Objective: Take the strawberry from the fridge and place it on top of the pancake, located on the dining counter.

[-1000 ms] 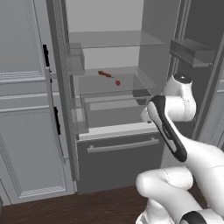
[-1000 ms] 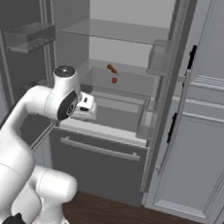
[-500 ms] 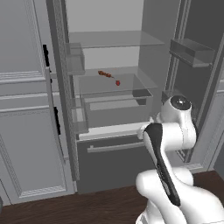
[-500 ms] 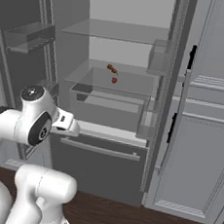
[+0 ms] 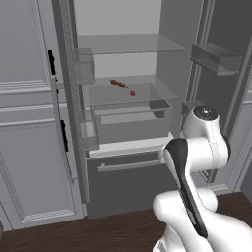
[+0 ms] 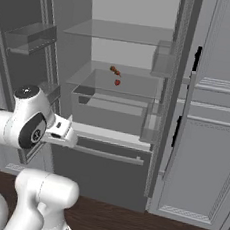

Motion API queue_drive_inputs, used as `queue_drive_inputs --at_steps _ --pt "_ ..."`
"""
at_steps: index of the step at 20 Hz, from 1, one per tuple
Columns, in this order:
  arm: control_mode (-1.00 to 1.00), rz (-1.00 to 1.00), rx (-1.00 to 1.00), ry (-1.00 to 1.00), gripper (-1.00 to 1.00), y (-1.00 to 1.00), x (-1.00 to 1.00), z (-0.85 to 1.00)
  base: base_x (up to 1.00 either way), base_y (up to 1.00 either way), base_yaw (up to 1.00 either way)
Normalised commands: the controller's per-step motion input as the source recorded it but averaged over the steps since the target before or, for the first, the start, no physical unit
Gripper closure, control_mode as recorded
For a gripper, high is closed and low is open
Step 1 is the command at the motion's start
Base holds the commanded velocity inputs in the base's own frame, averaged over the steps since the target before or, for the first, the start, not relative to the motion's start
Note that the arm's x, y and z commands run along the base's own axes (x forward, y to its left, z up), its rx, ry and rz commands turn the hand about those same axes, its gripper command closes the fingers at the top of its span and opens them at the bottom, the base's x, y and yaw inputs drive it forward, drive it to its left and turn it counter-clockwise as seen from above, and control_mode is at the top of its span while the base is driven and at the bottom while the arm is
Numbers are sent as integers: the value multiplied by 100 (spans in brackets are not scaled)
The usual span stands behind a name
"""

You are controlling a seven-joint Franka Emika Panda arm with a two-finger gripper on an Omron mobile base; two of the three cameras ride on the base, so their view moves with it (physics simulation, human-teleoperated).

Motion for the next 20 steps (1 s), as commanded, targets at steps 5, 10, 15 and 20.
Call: queue_drive_inputs --at_steps 5,10,15,20 --pt "-100 0 19 -4 -100 -7 -60 0 0 0 0" --pt "-100 0 0 -1 -100 13 -5 0 0 0 0" --pt "-100 0 0 0 -100 5 0 0 0 0 0" --pt "100 0 0 0 -100 10 3 0 14 4 0"
